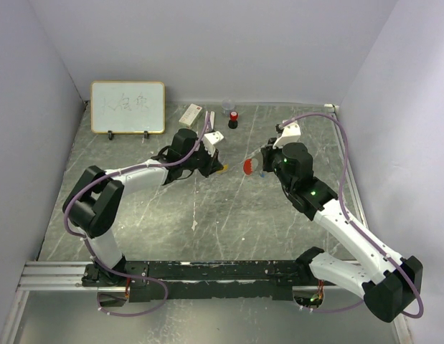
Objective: Put the keys on the keyring
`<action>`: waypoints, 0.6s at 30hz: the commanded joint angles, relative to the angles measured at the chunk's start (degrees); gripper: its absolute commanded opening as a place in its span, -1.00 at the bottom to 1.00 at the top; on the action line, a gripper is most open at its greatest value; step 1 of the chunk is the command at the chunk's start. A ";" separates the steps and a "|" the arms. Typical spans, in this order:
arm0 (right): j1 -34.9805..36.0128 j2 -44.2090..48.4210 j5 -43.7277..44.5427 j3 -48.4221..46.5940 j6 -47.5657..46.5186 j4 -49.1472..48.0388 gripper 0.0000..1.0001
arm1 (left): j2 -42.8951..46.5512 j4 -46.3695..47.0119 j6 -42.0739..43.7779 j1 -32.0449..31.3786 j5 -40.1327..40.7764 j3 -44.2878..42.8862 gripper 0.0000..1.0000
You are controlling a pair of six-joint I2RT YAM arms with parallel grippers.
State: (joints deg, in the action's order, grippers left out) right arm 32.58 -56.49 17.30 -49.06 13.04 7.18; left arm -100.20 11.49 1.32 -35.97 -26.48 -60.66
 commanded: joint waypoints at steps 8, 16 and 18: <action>-0.40 -0.39 -0.03 -0.28 -0.88 -2.11 -1.00 | -3.25 -4.44 1.41 -0.40 -5.65 -1.08 -0.87; -0.40 -0.40 -0.20 0.14 -0.75 -2.39 -1.00 | -4.17 -6.55 1.17 0.83 -2.55 -1.10 -0.86; -0.41 -0.28 -0.23 0.27 -0.54 -2.35 -1.00 | -4.52 -6.01 0.34 1.90 -2.09 -0.64 -0.82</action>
State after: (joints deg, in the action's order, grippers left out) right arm 32.56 -57.14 17.28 -49.06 12.78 7.14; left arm -103.42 6.04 2.15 -35.51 -29.34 -60.77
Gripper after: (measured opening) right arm 0.007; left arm 0.072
